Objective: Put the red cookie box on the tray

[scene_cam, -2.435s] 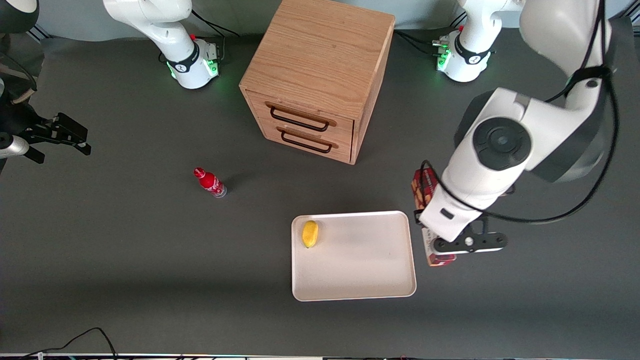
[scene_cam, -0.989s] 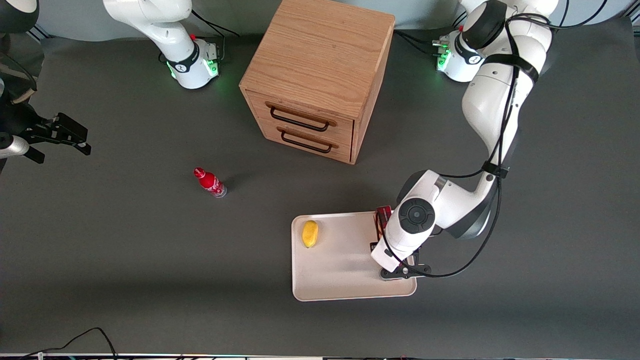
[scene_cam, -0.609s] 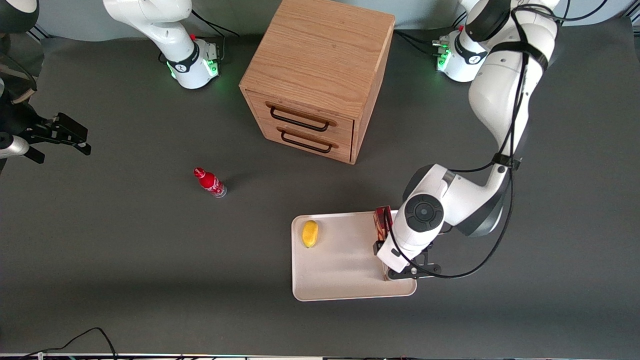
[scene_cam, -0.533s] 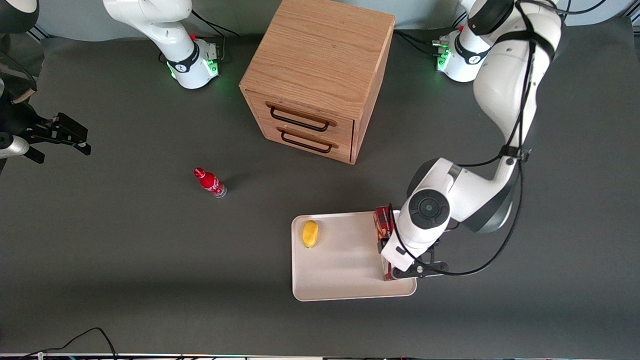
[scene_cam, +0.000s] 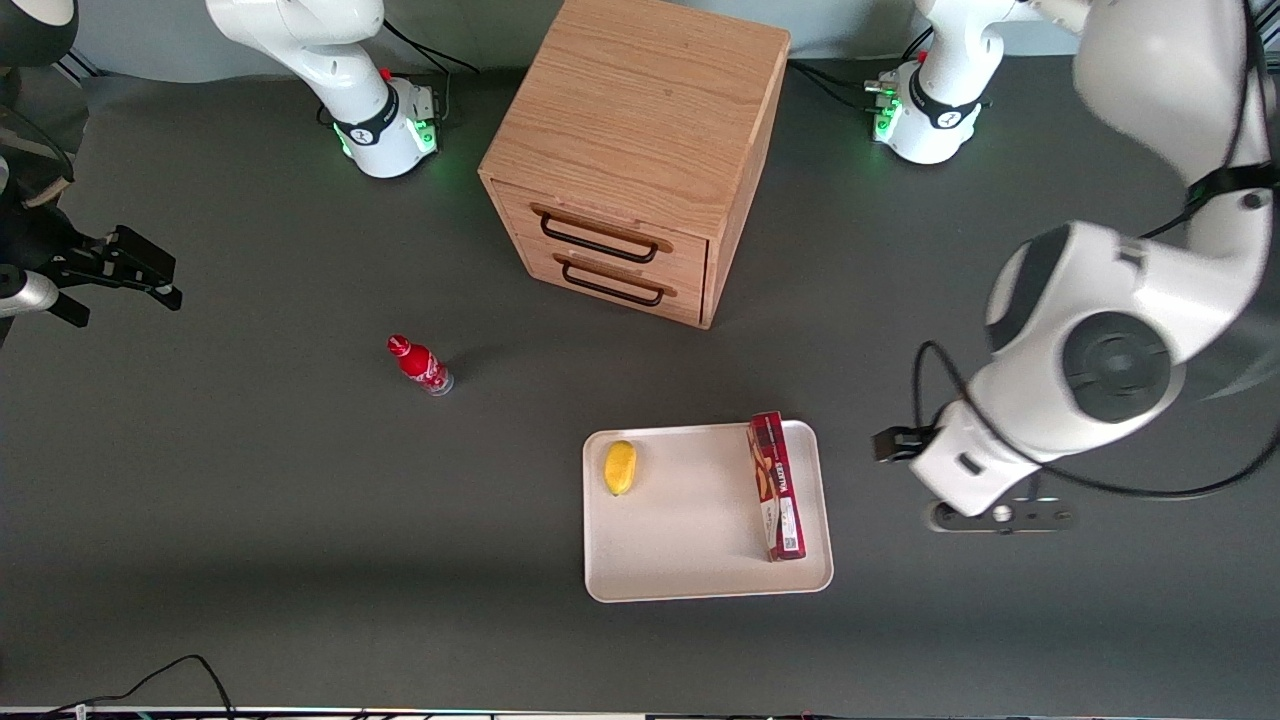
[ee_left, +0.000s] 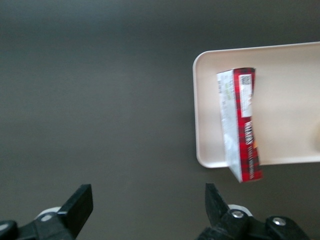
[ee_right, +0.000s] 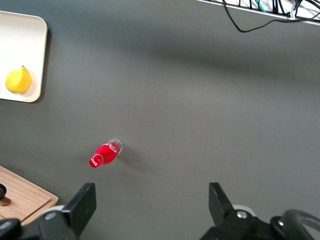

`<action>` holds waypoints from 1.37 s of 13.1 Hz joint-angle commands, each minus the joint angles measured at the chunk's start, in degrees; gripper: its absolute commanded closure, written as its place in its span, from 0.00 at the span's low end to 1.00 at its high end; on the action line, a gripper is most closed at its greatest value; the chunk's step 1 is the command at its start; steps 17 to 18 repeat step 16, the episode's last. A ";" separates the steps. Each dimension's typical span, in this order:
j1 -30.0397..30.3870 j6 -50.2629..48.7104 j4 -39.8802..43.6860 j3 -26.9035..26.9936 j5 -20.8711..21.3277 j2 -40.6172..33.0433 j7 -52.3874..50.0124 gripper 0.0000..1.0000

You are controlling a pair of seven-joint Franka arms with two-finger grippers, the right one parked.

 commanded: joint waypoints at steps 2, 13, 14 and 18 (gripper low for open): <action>7.05 -0.05 -11.17 -0.53 -3.62 -11.17 10.64 0.00; 15.59 0.83 -31.50 1.67 -12.94 -37.29 24.13 0.00; 15.33 0.74 -29.74 1.67 -12.94 -36.42 24.82 0.00; 14.54 0.13 -26.14 1.50 -12.85 -34.13 24.39 0.00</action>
